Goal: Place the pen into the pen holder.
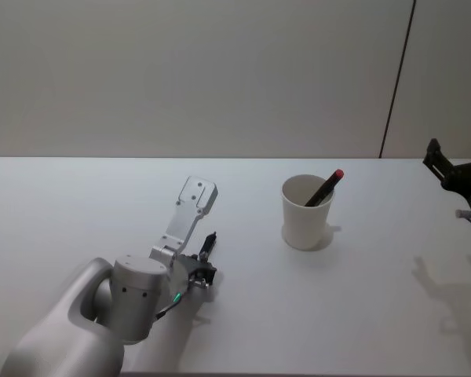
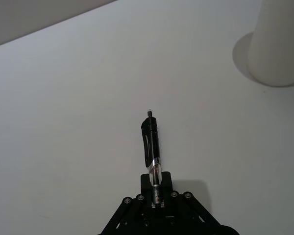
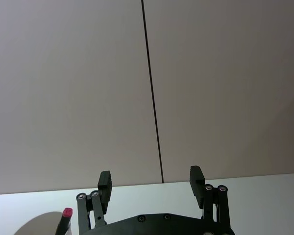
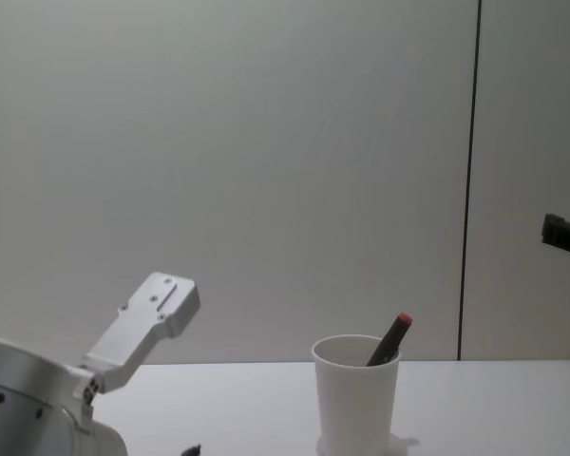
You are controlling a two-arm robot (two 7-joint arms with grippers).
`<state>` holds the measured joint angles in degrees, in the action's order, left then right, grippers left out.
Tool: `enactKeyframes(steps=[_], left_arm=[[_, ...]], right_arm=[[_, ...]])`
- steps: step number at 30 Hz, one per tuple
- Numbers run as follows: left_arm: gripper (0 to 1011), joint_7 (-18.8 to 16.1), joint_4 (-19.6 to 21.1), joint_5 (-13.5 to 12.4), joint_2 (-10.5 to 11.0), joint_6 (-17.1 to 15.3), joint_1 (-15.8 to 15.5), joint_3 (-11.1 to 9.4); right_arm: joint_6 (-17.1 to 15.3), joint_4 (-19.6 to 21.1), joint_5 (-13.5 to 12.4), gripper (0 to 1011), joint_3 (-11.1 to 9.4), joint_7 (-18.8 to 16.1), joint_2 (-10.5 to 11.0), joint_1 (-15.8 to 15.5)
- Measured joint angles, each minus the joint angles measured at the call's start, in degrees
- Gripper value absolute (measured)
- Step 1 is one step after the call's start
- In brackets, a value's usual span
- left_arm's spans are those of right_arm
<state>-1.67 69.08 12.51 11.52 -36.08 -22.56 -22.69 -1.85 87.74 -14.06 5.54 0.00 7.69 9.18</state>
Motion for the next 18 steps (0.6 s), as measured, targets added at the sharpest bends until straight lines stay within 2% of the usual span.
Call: enactKeyframes(steps=[9, 18], left_arm=[[130, -1.27, 3.88, -0.93, 0.94, 2.49, 1.54, 0.46], [130, -2.08, 8.60, -2.90, 2.32, 7.20, 3.48, 0.91]], right_arm=[[0.00, 0.00, 0.00, 1002, 0.00, 0.00, 0.00, 0.00], [0.00, 0.00, 0.00, 1002, 0.00, 0.00, 0.00, 0.00]])
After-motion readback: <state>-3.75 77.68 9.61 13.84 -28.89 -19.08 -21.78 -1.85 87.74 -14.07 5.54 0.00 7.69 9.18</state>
